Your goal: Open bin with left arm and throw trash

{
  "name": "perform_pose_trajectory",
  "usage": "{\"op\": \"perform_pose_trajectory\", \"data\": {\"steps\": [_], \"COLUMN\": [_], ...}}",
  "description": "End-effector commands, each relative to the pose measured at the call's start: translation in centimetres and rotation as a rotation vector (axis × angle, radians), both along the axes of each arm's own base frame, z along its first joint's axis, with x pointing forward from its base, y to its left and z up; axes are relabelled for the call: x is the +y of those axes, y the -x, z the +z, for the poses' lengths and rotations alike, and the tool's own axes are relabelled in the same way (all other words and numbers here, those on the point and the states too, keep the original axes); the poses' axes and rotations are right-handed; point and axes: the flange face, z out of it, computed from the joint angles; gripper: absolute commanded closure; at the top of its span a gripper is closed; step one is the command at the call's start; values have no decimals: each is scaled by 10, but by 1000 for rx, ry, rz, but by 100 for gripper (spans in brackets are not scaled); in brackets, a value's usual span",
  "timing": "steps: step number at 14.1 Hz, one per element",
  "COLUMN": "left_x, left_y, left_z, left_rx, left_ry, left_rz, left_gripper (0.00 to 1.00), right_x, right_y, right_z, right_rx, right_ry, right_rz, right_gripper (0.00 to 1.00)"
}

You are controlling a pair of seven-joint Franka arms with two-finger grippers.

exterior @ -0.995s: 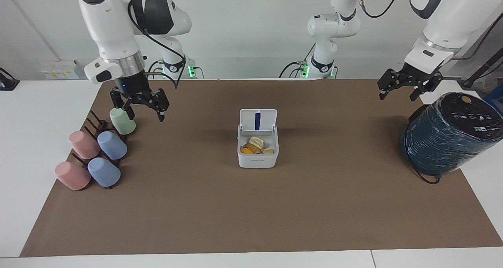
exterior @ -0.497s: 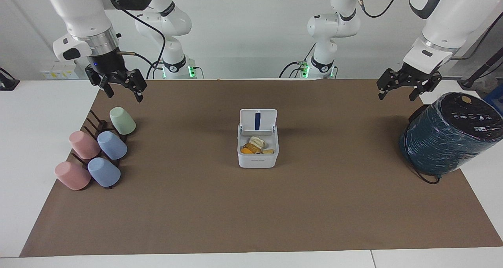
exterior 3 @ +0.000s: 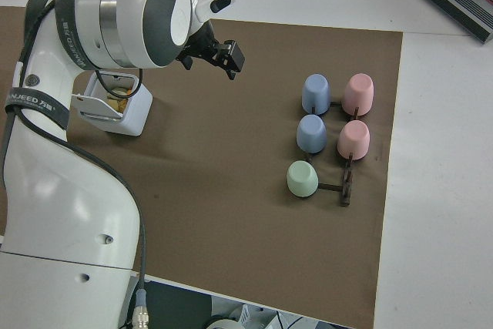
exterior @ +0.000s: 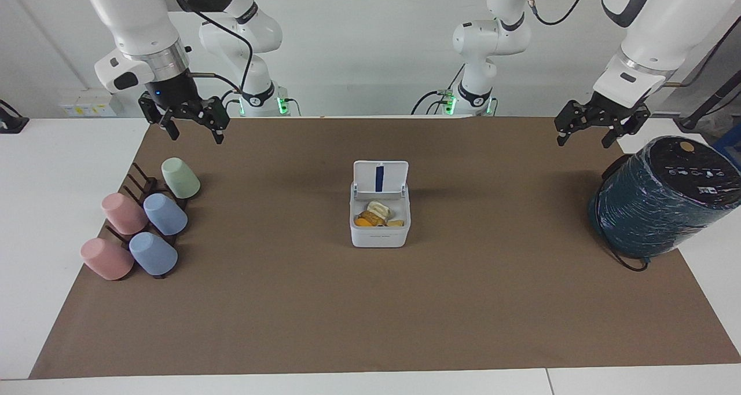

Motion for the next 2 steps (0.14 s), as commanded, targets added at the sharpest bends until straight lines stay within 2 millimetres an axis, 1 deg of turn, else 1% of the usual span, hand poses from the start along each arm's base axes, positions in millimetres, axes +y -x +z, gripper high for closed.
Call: {"op": "perform_pose_trajectory", "data": {"steps": [1,2], "left_x": [-1,0], "left_y": [8,8], "left_z": [1,1], "left_rx": [-14,-14], "left_ry": [-13,-13], "left_rz": [2,3], "left_gripper": [0,0], "right_x": [0,-1], "right_y": [14,13], "right_z": [-3,-4], "right_rx": [18,21], "right_ry": [4,10], "right_rz": [19,19], "right_gripper": [0,0]}}
